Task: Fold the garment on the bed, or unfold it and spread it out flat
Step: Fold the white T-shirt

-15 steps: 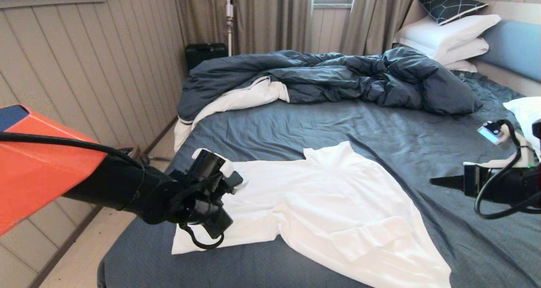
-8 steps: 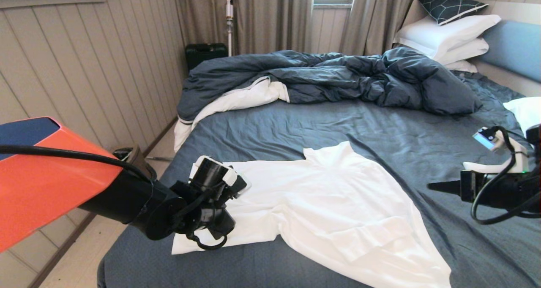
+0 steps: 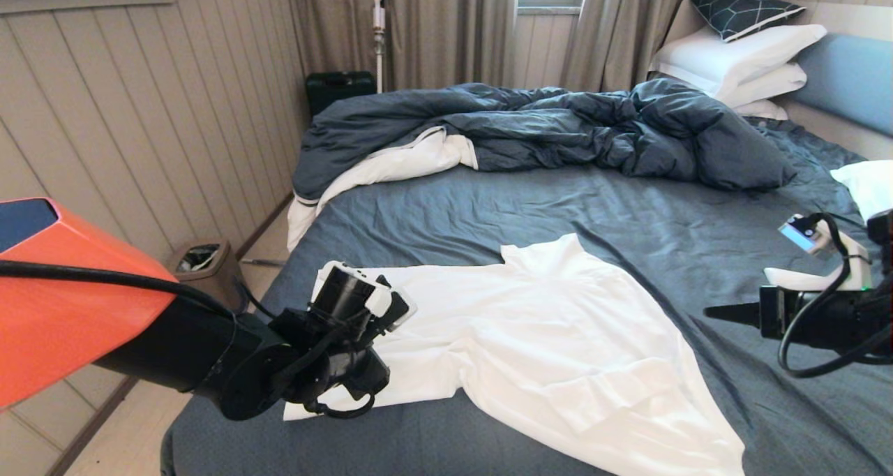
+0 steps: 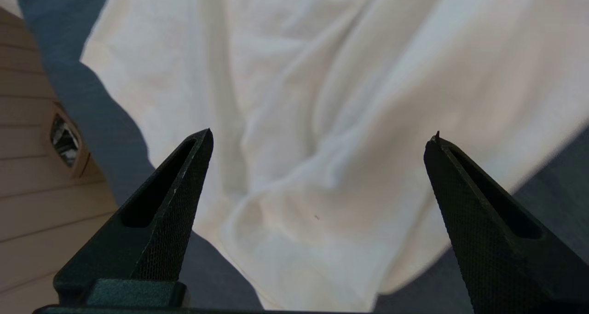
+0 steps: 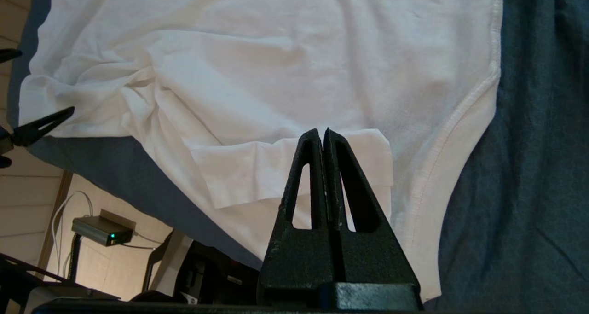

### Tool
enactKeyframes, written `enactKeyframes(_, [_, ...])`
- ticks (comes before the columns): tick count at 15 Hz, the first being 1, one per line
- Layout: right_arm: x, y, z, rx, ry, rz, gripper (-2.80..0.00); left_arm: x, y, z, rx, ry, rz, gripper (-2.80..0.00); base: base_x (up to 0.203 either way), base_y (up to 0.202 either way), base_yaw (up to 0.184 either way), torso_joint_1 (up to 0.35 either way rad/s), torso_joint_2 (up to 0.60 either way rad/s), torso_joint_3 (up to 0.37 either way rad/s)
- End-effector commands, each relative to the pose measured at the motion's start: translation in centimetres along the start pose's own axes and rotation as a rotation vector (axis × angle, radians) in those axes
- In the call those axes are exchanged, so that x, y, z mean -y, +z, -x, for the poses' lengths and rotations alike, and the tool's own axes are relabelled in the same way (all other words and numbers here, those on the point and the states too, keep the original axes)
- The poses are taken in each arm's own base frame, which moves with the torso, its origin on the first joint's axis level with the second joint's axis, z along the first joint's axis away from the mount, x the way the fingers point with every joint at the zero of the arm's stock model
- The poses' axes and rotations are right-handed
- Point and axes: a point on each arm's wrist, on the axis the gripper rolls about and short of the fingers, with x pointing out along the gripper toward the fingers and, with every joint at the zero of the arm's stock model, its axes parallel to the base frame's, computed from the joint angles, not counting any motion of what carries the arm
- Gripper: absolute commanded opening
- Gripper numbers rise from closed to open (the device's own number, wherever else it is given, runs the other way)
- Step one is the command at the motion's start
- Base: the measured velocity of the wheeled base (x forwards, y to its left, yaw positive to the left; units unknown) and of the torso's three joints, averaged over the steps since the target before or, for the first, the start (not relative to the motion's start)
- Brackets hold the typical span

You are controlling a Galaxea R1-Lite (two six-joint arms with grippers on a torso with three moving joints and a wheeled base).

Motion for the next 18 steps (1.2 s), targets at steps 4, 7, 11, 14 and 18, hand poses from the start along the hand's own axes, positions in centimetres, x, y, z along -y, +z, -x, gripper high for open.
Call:
enactKeyframes(4, [-0.1, -0.2, -0.1, -0.007, 0.008, 0.003, -2.8, 1.7, -0.7, 0.9, -0.005, -0.035, -0.041, 0.0, 0.0, 0.0, 0.0, 0.0, 0.0, 0.0])
enactKeyframes(7, [-0.1, -0.4, -0.1, -0.011, 0.009, 0.008, -2.8, 1.9, -1.2, 1.3, -0.014, -0.041, -0.047, 0.0, 0.0, 0.0, 0.0, 0.0, 0.0, 0.0])
enactKeyframes(11, [0.0, -0.4, -0.2, -0.015, 0.011, 0.009, -2.8, 2.3, -1.6, 0.7, -0.038, -0.051, -0.046, 0.0, 0.0, 0.0, 0.0, 0.0, 0.0, 0.0])
enactKeyframes(14, [0.0, -0.4, -0.2, -0.017, 0.03, 0.007, -2.8, 2.3, -1.2, 0.1, -0.012, -0.038, -0.037, 0.0, 0.0, 0.0, 0.0, 0.0, 0.0, 0.0])
enactKeyframes(18, [0.0, -0.4, -0.2, -0.014, 0.03, 0.008, -2.8, 2.1, -1.4, -0.3, -0.02, -0.032, -0.03, 0.0, 0.0, 0.0, 0.0, 0.0, 0.0, 0.0])
